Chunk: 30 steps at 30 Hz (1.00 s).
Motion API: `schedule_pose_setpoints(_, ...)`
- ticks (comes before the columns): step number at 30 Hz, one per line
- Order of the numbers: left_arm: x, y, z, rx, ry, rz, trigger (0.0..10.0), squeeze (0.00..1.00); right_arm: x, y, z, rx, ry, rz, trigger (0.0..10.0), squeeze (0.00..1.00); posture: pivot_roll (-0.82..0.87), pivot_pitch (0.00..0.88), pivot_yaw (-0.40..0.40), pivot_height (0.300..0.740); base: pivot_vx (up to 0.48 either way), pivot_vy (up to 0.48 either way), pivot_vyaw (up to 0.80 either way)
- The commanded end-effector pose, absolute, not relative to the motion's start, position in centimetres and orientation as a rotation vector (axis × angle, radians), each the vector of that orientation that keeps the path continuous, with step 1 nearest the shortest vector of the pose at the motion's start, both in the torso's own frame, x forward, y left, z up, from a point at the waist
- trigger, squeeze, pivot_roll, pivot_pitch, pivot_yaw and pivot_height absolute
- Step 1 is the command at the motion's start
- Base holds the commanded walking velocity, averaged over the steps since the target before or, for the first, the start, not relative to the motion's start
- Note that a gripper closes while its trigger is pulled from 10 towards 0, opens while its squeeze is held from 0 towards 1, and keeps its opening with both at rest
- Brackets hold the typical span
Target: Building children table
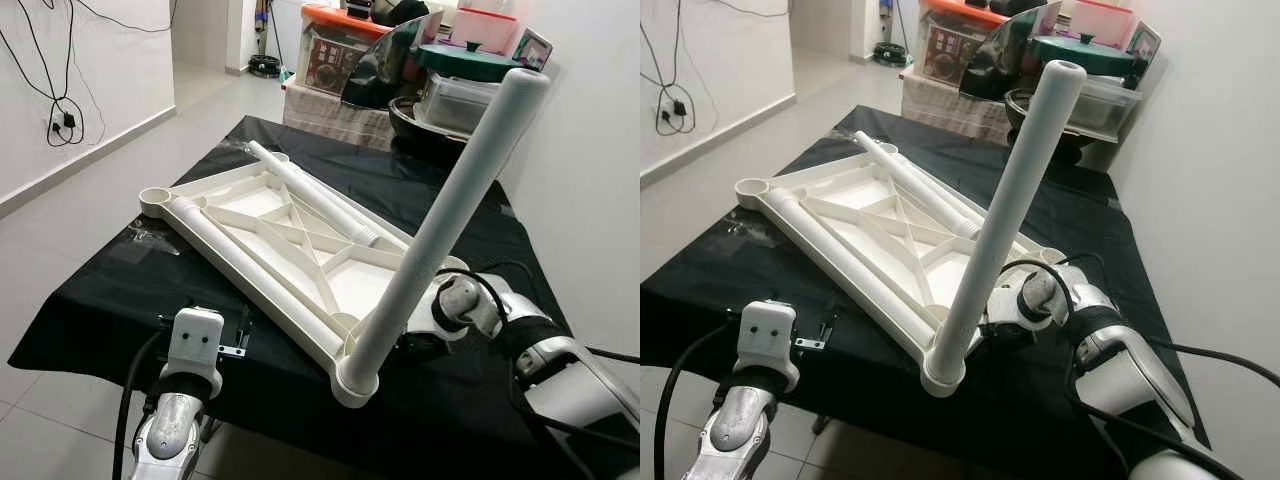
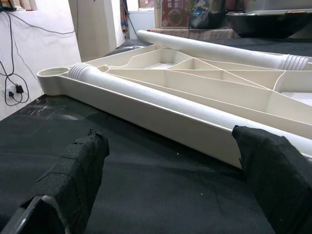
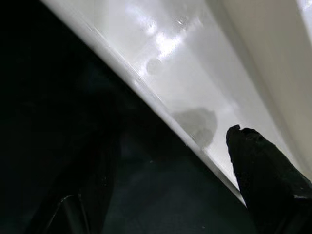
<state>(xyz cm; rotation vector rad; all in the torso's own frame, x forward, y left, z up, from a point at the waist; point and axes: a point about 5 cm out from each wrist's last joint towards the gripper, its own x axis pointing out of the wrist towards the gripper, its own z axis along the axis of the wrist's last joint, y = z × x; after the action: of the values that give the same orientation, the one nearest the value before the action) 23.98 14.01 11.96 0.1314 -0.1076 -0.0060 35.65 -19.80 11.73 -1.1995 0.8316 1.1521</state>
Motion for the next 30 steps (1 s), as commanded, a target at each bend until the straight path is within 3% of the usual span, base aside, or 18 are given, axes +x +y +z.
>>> schedule_pose_setpoints(1,23.9,13.4,11.7,0.123,-0.098,-0.022,10.0,0.0,34.6,-21.0,10.2,-1.148,0.99,1.166,5.7,0.0,0.08,0.0,-0.205,0.74,0.0,0.0,0.0)
schedule_pose_setpoints(3,23.9,13.3,11.7,0.122,-0.097,-0.022,10.0,0.0,34.6,-21.0,10.2,-1.146,0.994,1.166,5.7,0.0,0.08,0.0,-0.205,0.74,0.0,0.0,0.0)
schedule_pose_setpoints(4,23.9,13.3,11.7,0.122,-0.096,-0.02,10.0,0.0,34.5,-20.9,10.2,-1.154,1.003,1.176,2.7,0.0,0.08,0.0,-0.208,0.74,0.0,0.0,0.0)
schedule_pose_setpoints(6,23.9,13.3,11.7,0.122,-0.096,-0.019,10.0,0.0,34.5,-20.9,10.1,-1.157,1.007,1.178,2.7,0.0,0.08,0.0,-0.208,0.74,0.0,0.0,0.0)
schedule_pose_setpoints(7,23.9,13.4,11.7,0.121,-0.096,-0.017,10.0,0.0,34.4,-20.9,9.9,-1.156,1.018,1.187,0.0,0.0,0.08,0.0,-0.21,0.74,0.0,0.0,0.0)
schedule_pose_setpoints(17,23.8,13.3,11.6,0.113,-0.093,-0.014,10.0,0.0,34.1,-20.3,8.9,-0.997,1.02,1.12,0.0,0.0,0.08,0.0,-0.209,0.74,0.0,0.0,0.0)
schedule_pose_setpoints(26,23.8,13.3,11.6,0.102,-0.092,-0.005,10.0,0.0,34.4,-19.5,8.5,-0.681,1.034,0.929,0.0,0.0,0.08,0.0,-0.215,0.74,0.0,0.0,0.0)
schedule_pose_setpoints(30,23.7,13.4,11.5,0.09,-0.091,0.004,10.0,0.0,34.6,-19.1,8.1,-0.41,1.059,0.69,0.0,0.0,0.07,0.0,-0.22,0.74,0.0,0.0,0.0)
